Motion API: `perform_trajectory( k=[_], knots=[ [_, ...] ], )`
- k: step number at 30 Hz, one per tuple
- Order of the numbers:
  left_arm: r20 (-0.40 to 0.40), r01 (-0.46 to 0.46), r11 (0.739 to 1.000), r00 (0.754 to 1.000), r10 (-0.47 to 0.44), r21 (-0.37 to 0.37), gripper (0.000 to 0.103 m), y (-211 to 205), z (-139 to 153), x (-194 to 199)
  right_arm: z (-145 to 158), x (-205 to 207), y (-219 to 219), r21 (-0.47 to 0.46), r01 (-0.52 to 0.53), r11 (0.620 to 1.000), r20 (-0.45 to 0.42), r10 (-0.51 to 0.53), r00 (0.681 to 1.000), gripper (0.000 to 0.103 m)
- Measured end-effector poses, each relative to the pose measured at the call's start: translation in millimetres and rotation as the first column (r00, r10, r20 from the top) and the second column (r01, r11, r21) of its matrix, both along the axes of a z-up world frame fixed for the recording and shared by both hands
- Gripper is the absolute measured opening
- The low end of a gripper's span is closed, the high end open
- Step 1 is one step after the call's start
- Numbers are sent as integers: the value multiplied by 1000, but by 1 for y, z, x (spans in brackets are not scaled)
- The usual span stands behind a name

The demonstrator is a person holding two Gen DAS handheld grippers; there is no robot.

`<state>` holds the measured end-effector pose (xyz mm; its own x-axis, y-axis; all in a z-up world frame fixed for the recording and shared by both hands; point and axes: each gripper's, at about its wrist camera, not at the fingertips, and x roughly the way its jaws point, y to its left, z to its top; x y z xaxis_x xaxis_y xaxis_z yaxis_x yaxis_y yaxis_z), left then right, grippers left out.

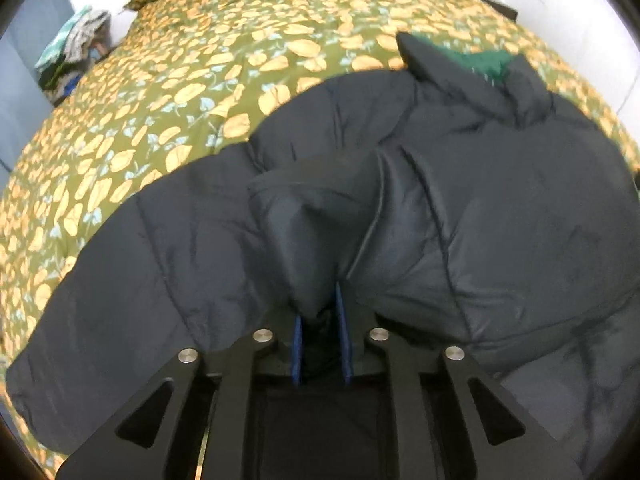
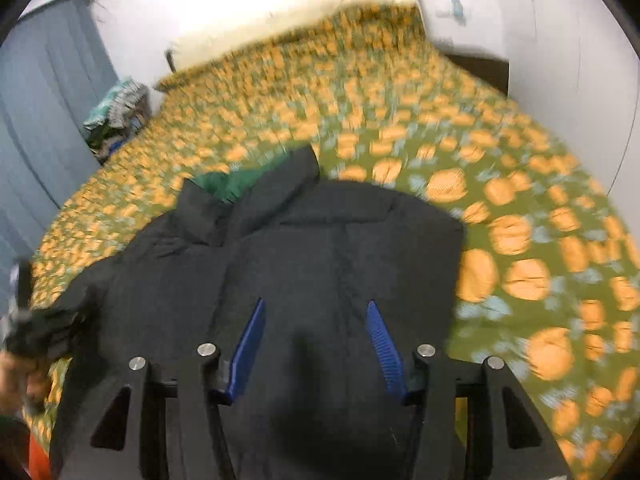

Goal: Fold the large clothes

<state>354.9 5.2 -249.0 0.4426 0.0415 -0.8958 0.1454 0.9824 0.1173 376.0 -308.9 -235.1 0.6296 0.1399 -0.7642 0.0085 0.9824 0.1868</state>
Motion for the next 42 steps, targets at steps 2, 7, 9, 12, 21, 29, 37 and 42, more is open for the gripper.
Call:
perform_trajectory(
  k=[2, 7, 9, 12, 21, 29, 37, 42],
  knots=[
    [8, 17, 1000, 1000, -18, 17, 18, -5, -6, -3, -39, 23, 1, 12, 8, 1000, -109, -7, 994, 53],
    [29, 42, 998, 999, -44, 36, 19, -5, -7, -5, -59, 34, 4, 0, 7, 1000, -184, -7, 983, 52],
    [30, 39, 999, 999, -39, 12, 19, -2, -10, -2, -40, 33, 6, -28, 1, 1000, -160, -6, 987, 52],
    [32, 12, 999, 999, -11, -35, 19, 2, -13, -3, -6, 40, 2, -43, 28, 999, -61, -31, 998, 52],
    [22, -22, 997, 999, 24, -77, 20, 7, -16, -2, -50, 56, -13, 22, 110, 994, -184, -104, 977, 54],
    [52, -20, 999, 998, 21, -31, 24, 0, -16, -8, -18, -24, 31, -75, -49, 996, -158, 37, 987, 54],
    [72, -40, 997, 996, 45, -66, 84, 29, 30, -61, -34, -32, 41, -127, -16, 992, -212, -12, 977, 55],
    [85, -105, 991, 990, 112, -80, 86, 110, 60, -105, 6, -83, 60, -37, -80, 996, -116, 75, 990, 82]
  ],
)
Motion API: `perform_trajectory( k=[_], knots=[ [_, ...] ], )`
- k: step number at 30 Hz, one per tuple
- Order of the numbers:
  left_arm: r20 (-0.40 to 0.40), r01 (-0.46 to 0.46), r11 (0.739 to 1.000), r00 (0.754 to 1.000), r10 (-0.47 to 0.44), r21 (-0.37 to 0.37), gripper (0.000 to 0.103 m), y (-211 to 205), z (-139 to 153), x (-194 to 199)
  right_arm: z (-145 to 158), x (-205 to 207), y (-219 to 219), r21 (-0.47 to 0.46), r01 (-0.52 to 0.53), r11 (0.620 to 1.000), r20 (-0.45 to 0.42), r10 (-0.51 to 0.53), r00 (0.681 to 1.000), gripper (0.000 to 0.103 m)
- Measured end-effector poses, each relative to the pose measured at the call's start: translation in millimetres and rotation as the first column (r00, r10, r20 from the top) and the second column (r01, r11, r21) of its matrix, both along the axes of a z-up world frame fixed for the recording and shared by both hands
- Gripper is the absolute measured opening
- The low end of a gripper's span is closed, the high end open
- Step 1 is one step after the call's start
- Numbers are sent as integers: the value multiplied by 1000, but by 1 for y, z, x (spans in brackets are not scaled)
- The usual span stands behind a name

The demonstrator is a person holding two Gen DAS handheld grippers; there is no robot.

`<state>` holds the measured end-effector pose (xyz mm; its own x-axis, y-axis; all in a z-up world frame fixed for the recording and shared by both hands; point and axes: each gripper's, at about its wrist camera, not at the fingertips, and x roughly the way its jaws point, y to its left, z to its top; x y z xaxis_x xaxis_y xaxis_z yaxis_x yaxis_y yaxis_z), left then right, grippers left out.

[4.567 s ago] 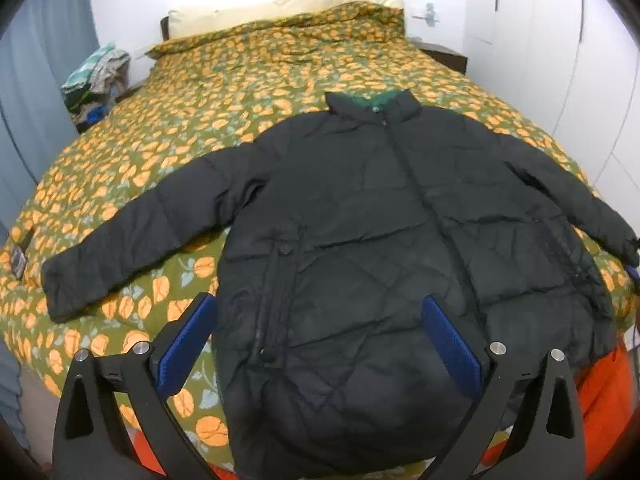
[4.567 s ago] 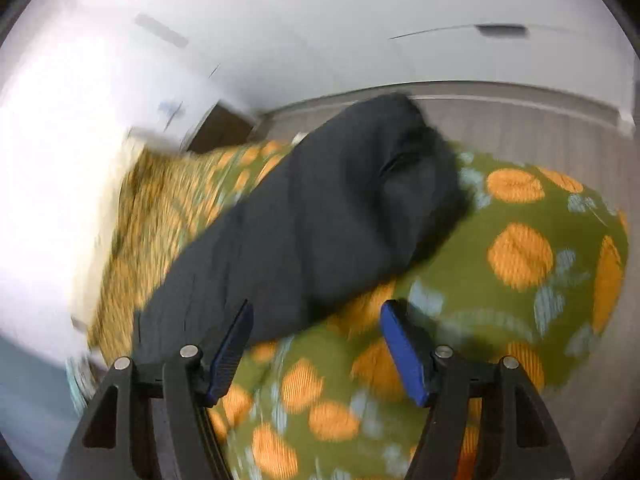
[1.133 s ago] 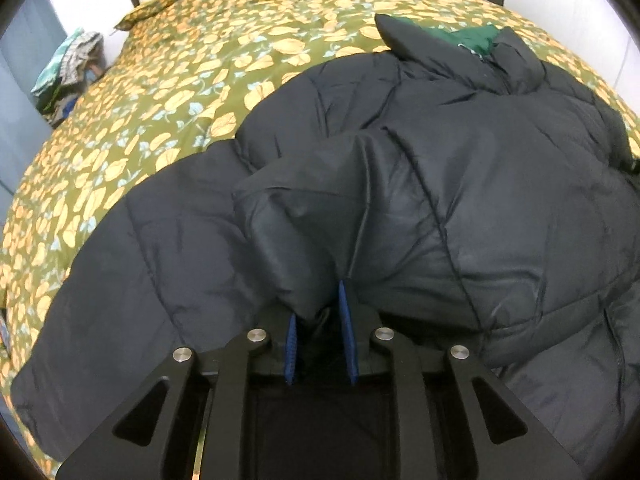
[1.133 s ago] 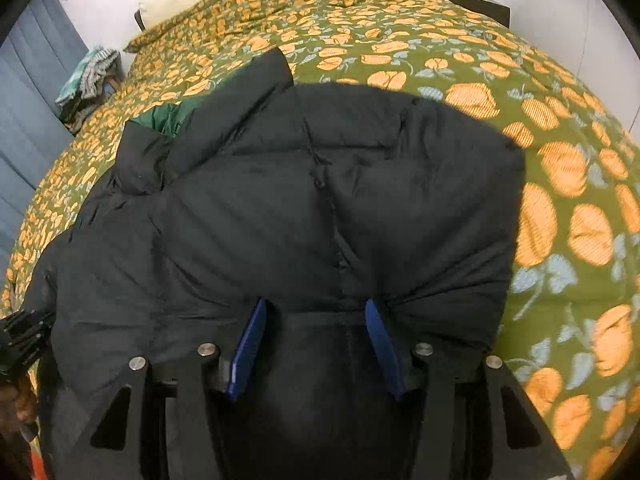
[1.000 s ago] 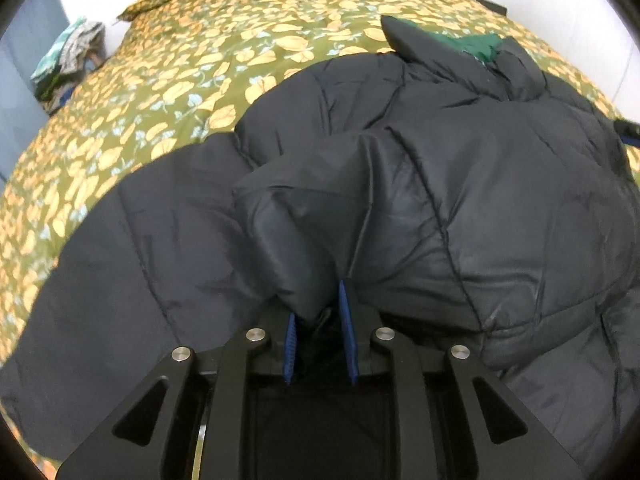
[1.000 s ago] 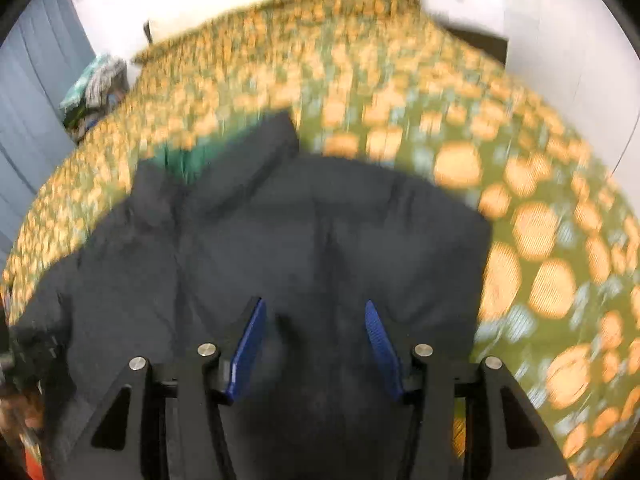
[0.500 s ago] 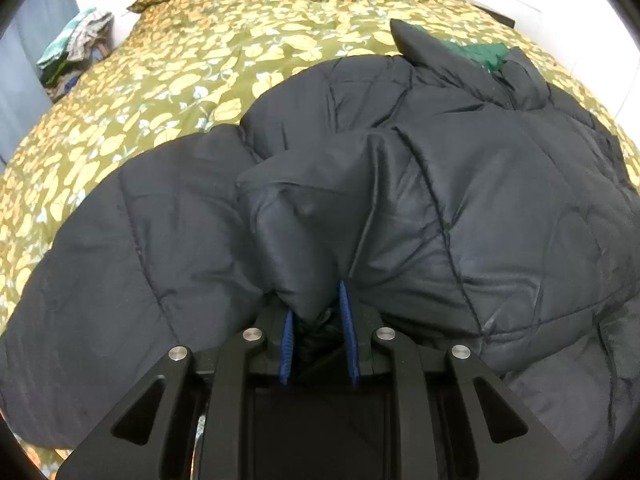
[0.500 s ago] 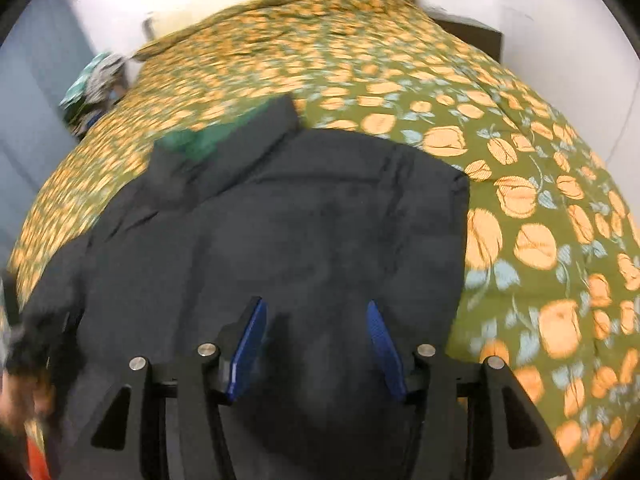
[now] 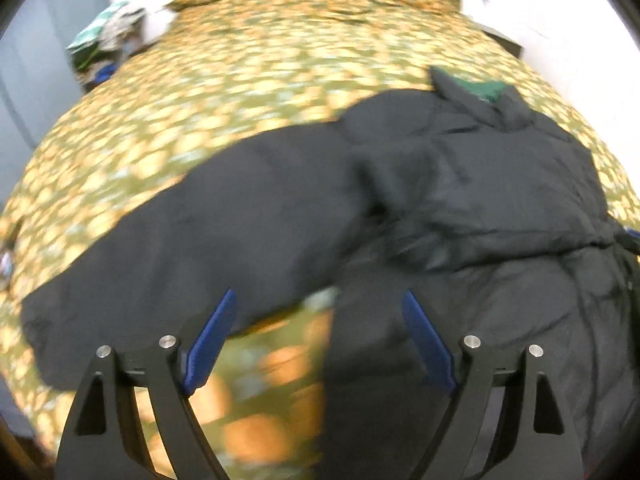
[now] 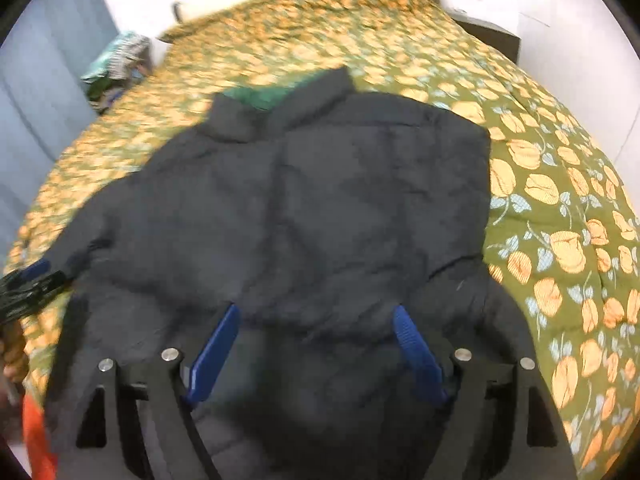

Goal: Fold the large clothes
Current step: 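Grasp the green-lined collar with the left tool and lift it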

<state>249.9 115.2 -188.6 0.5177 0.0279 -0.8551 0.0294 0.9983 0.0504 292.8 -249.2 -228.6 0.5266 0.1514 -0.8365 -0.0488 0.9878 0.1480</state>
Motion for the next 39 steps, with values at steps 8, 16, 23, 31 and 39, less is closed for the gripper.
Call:
perform_trajectory(
  k=[8, 16, 23, 31, 39],
  knots=[
    [7, -431, 903, 903, 431, -4, 86, 202, 34, -19, 7, -62, 43, 24, -121, 992, 20, 121, 992, 82],
    [-196, -616, 785, 779, 596, -65, 86, 305, -17, -21, -4, -87, 72, 36, -185, 982, -14, 186, 982, 82],
    [-214, -598, 800, 787, 578, -37, 3, 299, -31, -14, -5, -105, 75, 68, -160, 985, -29, 162, 986, 82],
    [26, -461, 881, 884, 466, -108, 2, 243, 105, 10, 13, -127, 57, 88, -107, 990, 27, 105, 994, 82],
    [186, -2, 968, 981, 51, -253, 2, 50, 220, 60, 24, -136, 36, 162, -28, 986, 90, 14, 996, 82]
  ],
)
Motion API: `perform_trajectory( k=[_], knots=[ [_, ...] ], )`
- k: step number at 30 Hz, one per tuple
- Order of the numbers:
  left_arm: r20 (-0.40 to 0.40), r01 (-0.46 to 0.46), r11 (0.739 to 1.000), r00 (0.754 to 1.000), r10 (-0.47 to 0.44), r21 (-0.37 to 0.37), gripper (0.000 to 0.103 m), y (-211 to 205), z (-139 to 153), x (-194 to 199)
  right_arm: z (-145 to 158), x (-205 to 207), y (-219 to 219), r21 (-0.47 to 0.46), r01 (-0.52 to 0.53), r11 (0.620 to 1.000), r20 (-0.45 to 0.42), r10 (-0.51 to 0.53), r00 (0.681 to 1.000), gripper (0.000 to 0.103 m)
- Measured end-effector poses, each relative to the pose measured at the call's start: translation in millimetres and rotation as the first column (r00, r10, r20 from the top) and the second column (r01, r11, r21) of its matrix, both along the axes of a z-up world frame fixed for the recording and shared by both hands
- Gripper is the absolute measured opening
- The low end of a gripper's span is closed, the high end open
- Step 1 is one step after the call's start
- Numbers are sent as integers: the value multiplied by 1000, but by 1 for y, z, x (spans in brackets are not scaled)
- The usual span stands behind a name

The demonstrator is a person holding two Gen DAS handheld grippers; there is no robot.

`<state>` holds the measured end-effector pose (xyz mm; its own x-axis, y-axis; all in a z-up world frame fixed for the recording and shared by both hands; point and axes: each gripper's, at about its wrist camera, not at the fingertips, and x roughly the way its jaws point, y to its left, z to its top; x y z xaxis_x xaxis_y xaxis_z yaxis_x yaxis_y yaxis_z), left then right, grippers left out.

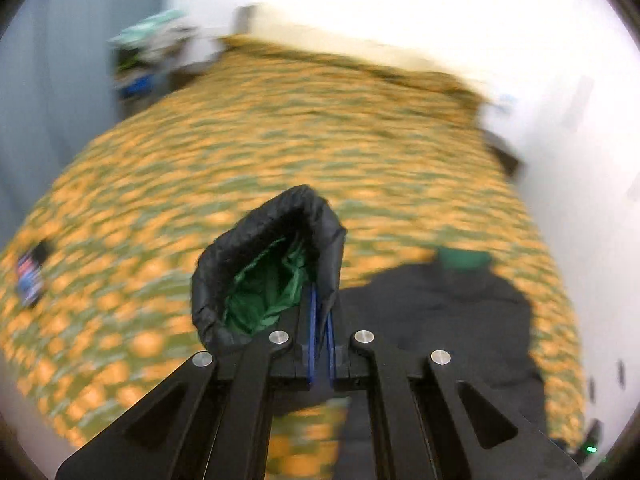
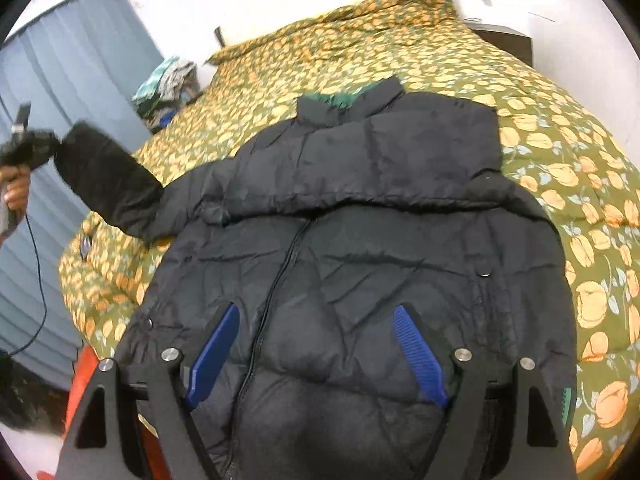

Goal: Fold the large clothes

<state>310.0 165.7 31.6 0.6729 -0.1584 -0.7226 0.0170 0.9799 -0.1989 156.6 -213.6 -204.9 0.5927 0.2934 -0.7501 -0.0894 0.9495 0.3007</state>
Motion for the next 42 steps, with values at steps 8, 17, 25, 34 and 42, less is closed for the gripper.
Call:
perform_trajectory(
  k=[8, 17, 25, 34, 42],
  knots=[
    [-57, 337, 941, 939, -338, -21, 2, -212, -51, 39, 3, -20, -34, 34, 97, 995, 16, -98, 995, 82],
    [-181, 361, 930, 922, -343, 75, 17, -344, -172, 25, 5, -51, -82, 27, 209, 977, 21, -210, 977, 82],
    [-126, 405, 910, 911, -392, 94, 95, -330, -157, -28, 1, -27, -106, 31, 237, 971, 9, -237, 971, 82],
    [-63, 259, 955, 965, -253, 143, 99, -195, -149, -78, -2, 89, -97, 255, 134, 958, -32, -130, 991, 82],
    [-112, 50, 992, 993, -37, 120, 99, -98, -183, -113, -39, 196, -59, 517, 128, 847, -128, -72, 989, 82]
  ],
)
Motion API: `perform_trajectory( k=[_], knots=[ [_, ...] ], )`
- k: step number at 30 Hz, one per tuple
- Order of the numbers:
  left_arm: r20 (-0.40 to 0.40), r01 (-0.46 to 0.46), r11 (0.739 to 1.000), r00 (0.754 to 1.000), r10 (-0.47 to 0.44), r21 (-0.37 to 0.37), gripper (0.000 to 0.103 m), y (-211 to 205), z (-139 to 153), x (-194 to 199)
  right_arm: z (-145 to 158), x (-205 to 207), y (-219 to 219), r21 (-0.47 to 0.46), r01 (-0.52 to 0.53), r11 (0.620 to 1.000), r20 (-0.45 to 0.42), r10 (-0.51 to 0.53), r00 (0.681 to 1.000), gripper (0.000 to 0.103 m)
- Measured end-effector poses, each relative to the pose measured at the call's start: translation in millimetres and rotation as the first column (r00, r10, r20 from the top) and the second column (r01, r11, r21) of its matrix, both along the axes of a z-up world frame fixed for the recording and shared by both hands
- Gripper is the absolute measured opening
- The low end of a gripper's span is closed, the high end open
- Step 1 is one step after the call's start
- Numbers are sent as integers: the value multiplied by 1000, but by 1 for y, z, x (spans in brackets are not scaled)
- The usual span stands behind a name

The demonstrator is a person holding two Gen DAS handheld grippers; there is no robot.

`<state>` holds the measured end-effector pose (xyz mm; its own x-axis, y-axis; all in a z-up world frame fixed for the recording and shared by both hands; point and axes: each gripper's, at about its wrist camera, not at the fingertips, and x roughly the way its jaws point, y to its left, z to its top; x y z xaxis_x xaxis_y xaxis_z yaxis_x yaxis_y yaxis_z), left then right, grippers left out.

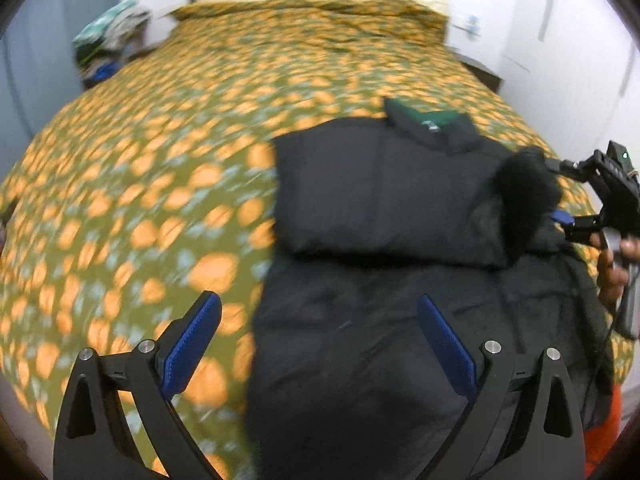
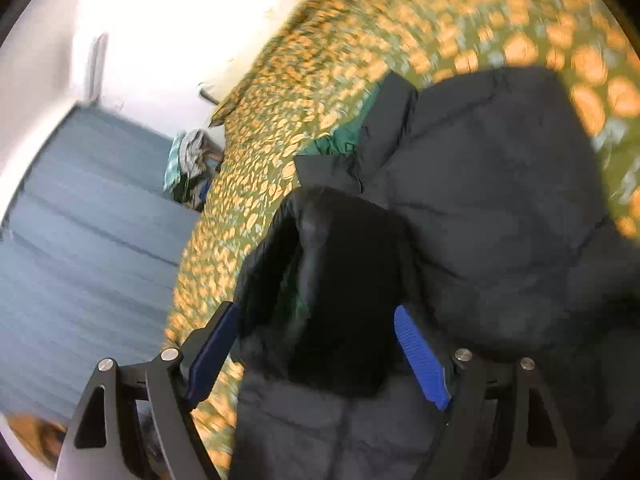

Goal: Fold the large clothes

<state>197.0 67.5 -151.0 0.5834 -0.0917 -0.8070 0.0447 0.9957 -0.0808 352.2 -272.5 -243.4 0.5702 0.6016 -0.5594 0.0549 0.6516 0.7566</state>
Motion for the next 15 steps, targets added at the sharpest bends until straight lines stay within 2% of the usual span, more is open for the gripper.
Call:
perform_trajectory(
  k=[3, 4, 7, 9, 11, 12, 14, 15],
  knots=[
    [-12, -48, 999, 999, 48, -21, 99, 22, -8, -12, -13, 0, -9, 90, 49, 995, -41, -46, 998, 83],
    [-15, -61, 998, 998, 61, -30, 99, 27, -10, -15, -15, -4, -13, 120, 59, 991, -40, -54, 998, 87],
    [-21, -77, 996, 997, 76, -52, 99, 31, -13, -13, -17, -7, -17, 147, 46, 988, -36, -41, 998, 88],
    [-28, -68, 996, 997, 67, -51, 99, 28, -16, -8, -19, 1, -13, 113, 15, 993, -58, -9, 998, 90],
    [-26, -58, 998, 998, 57, -35, 99, 22, -15, -6, -20, 13, -4, 19, -26, 999, -99, 28, 995, 90],
    [-19, -52, 998, 998, 52, -23, 99, 18, -14, -3, -18, 18, 1, -42, -37, 998, -112, 32, 993, 86],
    [-9, -49, 999, 999, 49, -10, 99, 14, -11, 0, -6, 30, 15, -242, -85, 967, -131, 54, 990, 34],
    [-5, -47, 999, 999, 47, -9, 99, 12, -10, 3, 1, 34, 17, -295, -96, 951, -123, 62, 990, 19]
  ],
)
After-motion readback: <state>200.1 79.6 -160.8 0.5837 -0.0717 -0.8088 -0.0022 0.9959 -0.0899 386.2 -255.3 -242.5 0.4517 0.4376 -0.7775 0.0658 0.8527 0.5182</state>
